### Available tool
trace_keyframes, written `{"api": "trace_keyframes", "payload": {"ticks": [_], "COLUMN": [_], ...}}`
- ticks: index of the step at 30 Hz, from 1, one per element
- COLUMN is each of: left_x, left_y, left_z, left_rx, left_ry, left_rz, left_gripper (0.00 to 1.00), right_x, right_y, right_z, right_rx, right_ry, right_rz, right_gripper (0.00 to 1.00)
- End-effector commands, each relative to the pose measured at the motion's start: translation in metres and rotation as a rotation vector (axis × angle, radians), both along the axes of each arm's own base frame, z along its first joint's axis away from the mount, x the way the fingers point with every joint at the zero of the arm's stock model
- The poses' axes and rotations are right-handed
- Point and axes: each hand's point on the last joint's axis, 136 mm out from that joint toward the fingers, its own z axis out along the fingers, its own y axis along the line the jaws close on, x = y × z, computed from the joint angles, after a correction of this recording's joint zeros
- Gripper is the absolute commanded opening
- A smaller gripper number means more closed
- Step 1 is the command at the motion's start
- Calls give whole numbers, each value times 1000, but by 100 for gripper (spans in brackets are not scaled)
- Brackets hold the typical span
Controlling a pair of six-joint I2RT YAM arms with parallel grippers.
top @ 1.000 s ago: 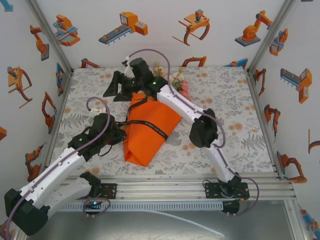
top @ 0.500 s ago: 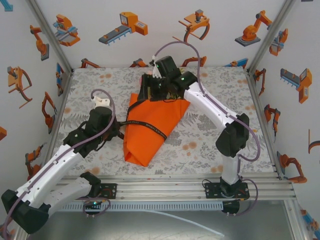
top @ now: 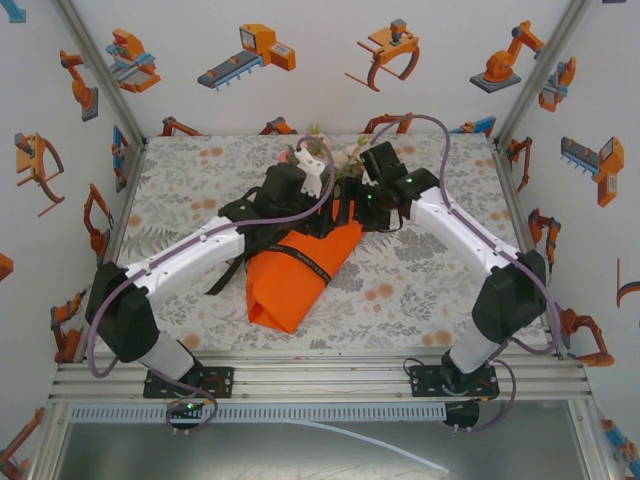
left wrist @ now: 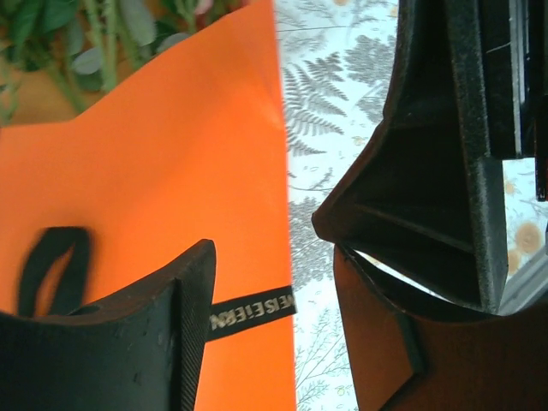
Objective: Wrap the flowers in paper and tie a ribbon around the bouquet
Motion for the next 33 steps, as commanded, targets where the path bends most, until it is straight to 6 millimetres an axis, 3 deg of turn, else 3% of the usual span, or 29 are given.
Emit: {"api": "trace_keyframes", "payload": {"ticks": [1, 3, 4, 5, 7, 8, 10, 12, 14, 20, 27, 33], "left_x": [-6, 6, 16, 28, 40, 41, 26, 9, -6, -41, -32, -23], "left_y": [-18, 9, 34, 68, 144, 188, 241, 273, 285, 274, 263, 248], "left_z": [51, 62, 64, 62, 39, 22, -4, -22, -33, -92, -143, -174], "left_rx": [-108, -120, -140, -165, -179, -168, -129, -62, 84, 423, 541, 523], "left_ry": [-111, -132, -103, -50, 103, 182, 275, 322, 322, 490, 456, 507], "left_rz": [-93, 37, 151, 292, 586, 732, 861, 880, 803, 446, 270, 204], "left_gripper": [58, 60, 61, 62, 62, 62, 62, 62, 62, 59, 60, 62], "right_x": [0, -1, 0, 0, 2, 3, 5, 7, 9, 16, 18, 12], "right_y": [-15, -15, -14, -13, -10, -9, -4, 0, 3, 13, 16, 10], "right_z": [8, 13, 15, 16, 16, 15, 16, 16, 16, 15, 17, 13], "right_rx": [14, 19, 22, 24, 29, 35, 52, 65, 73, 93, 102, 88], "right_ry": [-40, -69, -81, -89, -90, -84, -78, -77, -81, -66, -71, -69], "right_rz": [-65, -46, -30, -24, -20, -20, -14, -7, -1, 16, 24, 11], "right_gripper": [64, 64, 65, 65, 65, 64, 65, 64, 64, 64, 64, 64]}}
